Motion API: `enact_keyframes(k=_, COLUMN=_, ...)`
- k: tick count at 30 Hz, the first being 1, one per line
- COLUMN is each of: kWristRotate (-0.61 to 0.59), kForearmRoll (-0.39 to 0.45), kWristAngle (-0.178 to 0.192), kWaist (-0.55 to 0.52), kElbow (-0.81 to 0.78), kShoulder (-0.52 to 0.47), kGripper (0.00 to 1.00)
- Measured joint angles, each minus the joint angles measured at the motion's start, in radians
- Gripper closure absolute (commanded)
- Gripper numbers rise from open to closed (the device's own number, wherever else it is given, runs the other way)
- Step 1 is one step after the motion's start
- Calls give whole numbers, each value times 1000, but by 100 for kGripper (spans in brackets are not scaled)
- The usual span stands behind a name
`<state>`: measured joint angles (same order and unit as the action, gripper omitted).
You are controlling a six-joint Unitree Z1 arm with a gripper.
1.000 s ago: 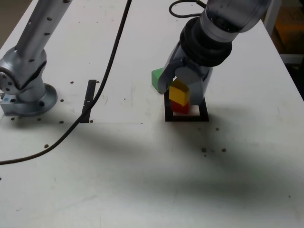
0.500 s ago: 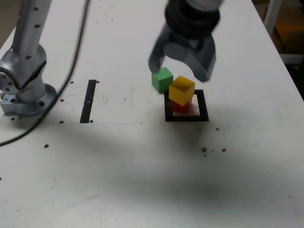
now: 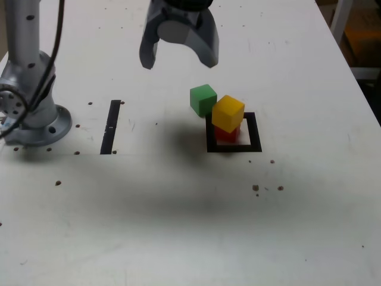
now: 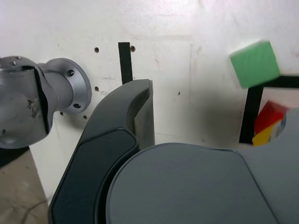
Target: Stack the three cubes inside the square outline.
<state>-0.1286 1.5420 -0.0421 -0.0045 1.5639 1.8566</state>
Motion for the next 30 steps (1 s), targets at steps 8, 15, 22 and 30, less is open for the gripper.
enact_keyframes(k=8, kWristRotate=-164, kForearmRoll=-134, kWristAngle=-52, kWaist=16, kElbow=-69, kShoulder=-20, kGripper=0)
enact_keyframes(k=15, kWristRotate=-260, kForearmRoll=-238, kWristAngle=-104, kWaist=15, kElbow=-110, kShoulder=8, kGripper=1)
enact_keyframes(k=22, kWristRotate=-289, kForearmRoll=-287, kWristAngle=-57, kWaist=39, kElbow=-107, kShoulder=41, kGripper=2)
enact_keyframes(k=30, kWristRotate=-289, kForearmRoll=-267, kWristAngle=-68, kWaist=64, kElbow=-103, kShoulder=101, kGripper=5)
